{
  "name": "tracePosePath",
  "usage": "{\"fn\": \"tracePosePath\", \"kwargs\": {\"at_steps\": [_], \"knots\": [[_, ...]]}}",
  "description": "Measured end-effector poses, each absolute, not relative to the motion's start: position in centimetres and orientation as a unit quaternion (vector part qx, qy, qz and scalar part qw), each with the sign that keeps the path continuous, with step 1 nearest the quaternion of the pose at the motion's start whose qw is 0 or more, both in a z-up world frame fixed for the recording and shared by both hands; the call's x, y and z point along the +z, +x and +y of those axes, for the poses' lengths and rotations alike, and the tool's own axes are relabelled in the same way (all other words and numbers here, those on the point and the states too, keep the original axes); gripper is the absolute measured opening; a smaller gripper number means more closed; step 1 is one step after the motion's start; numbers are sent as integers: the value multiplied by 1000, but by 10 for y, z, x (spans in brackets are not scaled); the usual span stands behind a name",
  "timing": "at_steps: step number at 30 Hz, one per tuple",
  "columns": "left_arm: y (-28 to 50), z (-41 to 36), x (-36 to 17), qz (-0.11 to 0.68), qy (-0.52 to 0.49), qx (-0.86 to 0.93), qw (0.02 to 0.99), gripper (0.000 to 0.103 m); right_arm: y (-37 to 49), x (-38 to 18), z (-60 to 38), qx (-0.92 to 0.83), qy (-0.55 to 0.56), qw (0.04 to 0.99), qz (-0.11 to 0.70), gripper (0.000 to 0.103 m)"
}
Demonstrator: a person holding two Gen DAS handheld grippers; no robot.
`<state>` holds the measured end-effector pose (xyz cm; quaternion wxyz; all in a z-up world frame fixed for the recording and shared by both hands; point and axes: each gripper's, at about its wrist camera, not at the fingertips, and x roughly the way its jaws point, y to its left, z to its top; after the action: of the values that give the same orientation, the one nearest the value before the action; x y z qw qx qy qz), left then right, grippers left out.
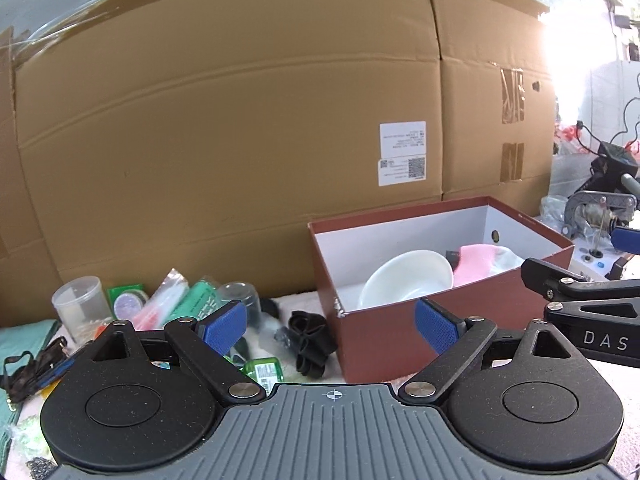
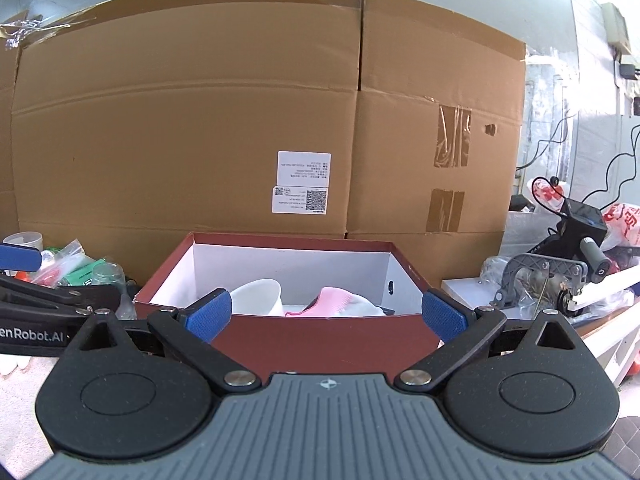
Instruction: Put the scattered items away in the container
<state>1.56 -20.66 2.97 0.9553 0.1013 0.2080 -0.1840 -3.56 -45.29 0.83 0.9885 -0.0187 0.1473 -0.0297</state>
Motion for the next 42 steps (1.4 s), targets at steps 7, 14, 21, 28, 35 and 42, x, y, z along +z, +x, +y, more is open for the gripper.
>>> {"fn": "tracePosePath", "kwargs": {"at_steps": [7, 14, 21, 28, 35, 42], "knots": [[20, -210, 26, 219, 101, -185, 953, 88, -29, 3, -459, -26, 3, 988, 151, 101], [20, -209, 24, 220, 102, -185, 952, 87, -28, 1, -454, -22, 1, 988, 154, 101], [15, -206, 26, 209, 105, -180, 955, 91, -30, 3, -453, -21, 1, 988, 153, 101], [10, -206, 28, 199, 117, -168, 958, 99, -29, 3, -452, -20, 2, 988, 153, 101], [7, -203, 32, 195, 109, -177, 959, 103, -30, 4, -451, -20, 3, 989, 149, 101], [8, -200, 33, 194, 110, -168, 960, 103, -30, 5, -450, -18, -1, 989, 149, 101]]}}
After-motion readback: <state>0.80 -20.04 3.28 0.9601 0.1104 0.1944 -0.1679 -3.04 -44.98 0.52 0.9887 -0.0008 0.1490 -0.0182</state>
